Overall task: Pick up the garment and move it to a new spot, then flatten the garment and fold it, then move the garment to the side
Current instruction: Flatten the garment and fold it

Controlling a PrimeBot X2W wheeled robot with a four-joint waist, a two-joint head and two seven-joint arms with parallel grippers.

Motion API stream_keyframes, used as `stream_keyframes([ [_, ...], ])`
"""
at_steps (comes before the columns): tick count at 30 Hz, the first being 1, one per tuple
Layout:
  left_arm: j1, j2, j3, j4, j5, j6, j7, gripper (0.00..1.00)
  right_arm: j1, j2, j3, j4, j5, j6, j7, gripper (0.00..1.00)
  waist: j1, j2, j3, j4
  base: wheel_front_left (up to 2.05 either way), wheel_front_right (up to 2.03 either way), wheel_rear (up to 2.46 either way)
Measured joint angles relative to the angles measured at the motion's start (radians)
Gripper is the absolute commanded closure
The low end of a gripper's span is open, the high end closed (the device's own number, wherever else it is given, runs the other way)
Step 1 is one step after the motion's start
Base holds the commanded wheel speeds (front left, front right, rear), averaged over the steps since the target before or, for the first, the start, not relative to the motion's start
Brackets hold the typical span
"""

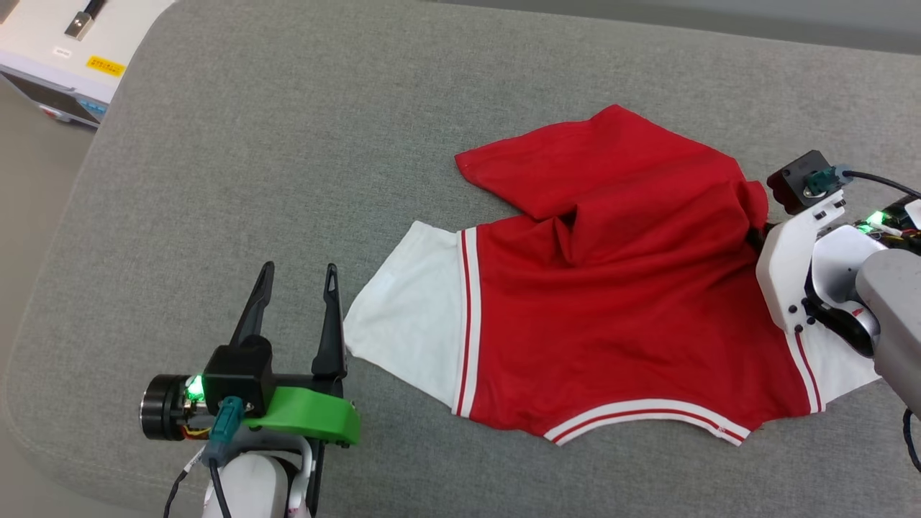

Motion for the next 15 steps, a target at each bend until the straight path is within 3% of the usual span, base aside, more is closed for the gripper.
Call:
stream_keyframes([
  [1, 0.000, -0.001, 0.004, 0.003, 0.002, -0.002, 0.000, 0.00, 0.000, 0.002, 0.003, 0.009, 0.001, 0.000, -0.034, 0.00, 0.0000, 0.0000, -0.006, -0.003, 0.00, 0.00, 0.00],
  [9, 0.005, 0.002, 0.050, 0.009, 0.007, -0.016, 0.000, 0.00, 0.040, -0.009, -0.091, 0.017, -0.014, 0.000, -0.377, 0.00, 0.0000, 0.0000, -0.072, -0.034, 0.00, 0.00, 0.00],
  [13, 0.007, 0.012, 0.067, 0.008, 0.008, -0.028, 0.000, 0.00, 0.104, -0.007, -0.197, -0.013, -0.051, 0.000, -0.453, 0.00, 0.0000, 0.0000, -0.101, -0.056, 0.00, 0.00, 0.00],
  [15, 0.006, 0.026, 0.077, 0.008, 0.008, -0.042, 0.000, 0.00, 0.157, 0.002, -0.306, -0.055, -0.096, 0.000, -0.467, 0.00, 0.0000, 0.0000, -0.118, -0.071, 0.00, 0.00, 0.00],
])
